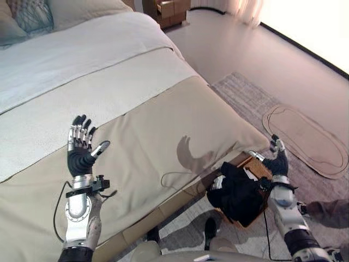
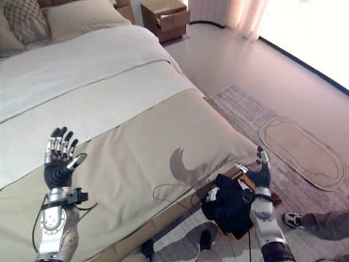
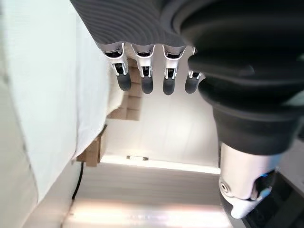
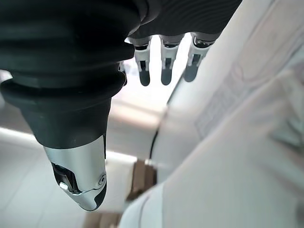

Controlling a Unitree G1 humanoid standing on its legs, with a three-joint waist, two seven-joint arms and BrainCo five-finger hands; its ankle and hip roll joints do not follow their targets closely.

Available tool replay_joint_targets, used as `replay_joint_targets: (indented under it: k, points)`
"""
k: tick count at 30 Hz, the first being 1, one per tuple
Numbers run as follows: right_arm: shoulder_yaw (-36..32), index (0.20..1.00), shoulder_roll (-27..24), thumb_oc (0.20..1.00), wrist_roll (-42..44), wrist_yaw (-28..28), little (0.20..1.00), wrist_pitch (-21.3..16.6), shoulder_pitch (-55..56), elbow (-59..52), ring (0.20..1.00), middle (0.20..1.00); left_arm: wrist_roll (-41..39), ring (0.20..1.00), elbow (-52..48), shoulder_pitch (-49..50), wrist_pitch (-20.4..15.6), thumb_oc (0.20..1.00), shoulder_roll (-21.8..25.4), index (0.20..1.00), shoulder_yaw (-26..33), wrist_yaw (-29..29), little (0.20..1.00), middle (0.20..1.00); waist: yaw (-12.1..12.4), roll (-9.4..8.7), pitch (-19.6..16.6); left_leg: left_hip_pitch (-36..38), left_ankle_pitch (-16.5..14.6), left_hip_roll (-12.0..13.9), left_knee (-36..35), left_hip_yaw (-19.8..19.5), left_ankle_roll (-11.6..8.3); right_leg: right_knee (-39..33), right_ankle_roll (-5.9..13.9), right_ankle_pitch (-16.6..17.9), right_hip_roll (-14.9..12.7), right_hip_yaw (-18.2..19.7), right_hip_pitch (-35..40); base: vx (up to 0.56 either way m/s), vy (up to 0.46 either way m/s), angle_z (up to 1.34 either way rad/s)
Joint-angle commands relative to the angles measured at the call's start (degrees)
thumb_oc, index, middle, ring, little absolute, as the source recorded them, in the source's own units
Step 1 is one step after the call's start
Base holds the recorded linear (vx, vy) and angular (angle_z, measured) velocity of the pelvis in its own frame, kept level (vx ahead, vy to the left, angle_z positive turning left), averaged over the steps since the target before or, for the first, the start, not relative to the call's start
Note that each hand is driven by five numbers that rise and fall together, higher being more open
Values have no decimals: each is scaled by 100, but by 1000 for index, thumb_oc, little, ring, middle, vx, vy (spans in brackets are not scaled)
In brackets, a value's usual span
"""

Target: Pick up clothes into the bucket

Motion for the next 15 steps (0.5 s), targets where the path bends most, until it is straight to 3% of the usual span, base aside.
replay_joint_targets:
  k: [1, 4, 15]
  points:
    - [115, 1000, -13, 1000, 65, 401, 1000, -175, -14, -196, 1000, 1000, 43, 1000, 91, 3, -67, 1000, 104, 1000, -35, -206, 1000, 1000, -49, -88, -218, -317, 427, 230, -121, -154, -140, 163, 432, 305, -316, -41, -273, 0, 0, 0]
    - [505, 1000, 112, 1000, -64, 737, 1000, -62, 443, -137, 1000, 1000, 283, 1000, 585, 241, 83, 1000, 7, 1000, -292, -316, 1000, 1000, -17, -88, -294, -230, 432, 248, -128, -179, -136, 131, 395, 258, -274, -69, -142, 0, 0, 0]
    - [1102, 1000, 178, 1000, -866, 812, 1000, 186, 729, 454, 1000, 1000, 231, 1000, 1183, 620, 322, 1000, -241, 1000, -669, -609, 1000, 1000, 72, -103, -349, -55, 402, 275, -145, -266, -133, 117, 368, 186, -240, -170, 117, 5, 0, 2]
